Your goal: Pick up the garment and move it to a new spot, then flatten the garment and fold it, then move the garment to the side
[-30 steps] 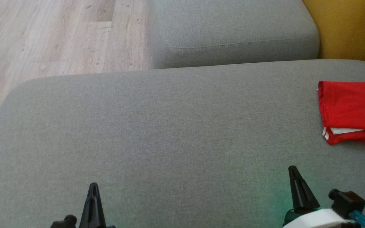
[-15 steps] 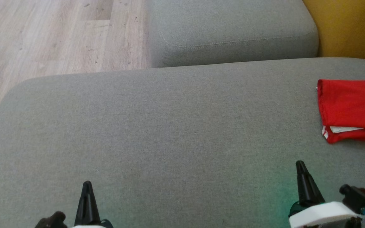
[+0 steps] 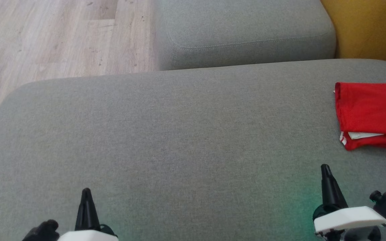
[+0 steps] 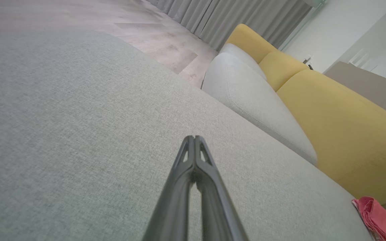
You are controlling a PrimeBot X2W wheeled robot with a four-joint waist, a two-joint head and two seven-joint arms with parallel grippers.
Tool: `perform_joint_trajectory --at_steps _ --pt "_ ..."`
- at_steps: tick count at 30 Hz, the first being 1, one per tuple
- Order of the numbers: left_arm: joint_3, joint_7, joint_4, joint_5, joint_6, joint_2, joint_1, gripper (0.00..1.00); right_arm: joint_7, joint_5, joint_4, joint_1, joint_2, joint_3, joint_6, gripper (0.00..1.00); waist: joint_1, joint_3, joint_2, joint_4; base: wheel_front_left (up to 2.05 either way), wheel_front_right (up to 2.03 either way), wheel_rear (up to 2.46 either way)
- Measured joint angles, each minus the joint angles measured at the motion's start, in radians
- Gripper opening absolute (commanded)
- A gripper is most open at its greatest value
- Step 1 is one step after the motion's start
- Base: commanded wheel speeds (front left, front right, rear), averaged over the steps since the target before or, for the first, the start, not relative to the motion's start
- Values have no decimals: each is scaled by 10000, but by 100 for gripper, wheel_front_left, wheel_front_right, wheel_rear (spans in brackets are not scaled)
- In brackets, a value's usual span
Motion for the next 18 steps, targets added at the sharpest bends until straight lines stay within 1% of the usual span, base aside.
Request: perform_joint_trajectory --at_steps 16,18 --pt "349 441 165 -2006 -345 23 -317 0 445 1946 40 -209 0 -351 0 0 0 77 0 -59 0 0 0" --pt "382 464 171 -2117 -355 23 -330 0 481 2052 40 -219 0 -378 0 0 0 81 0 -63 0 0 0"
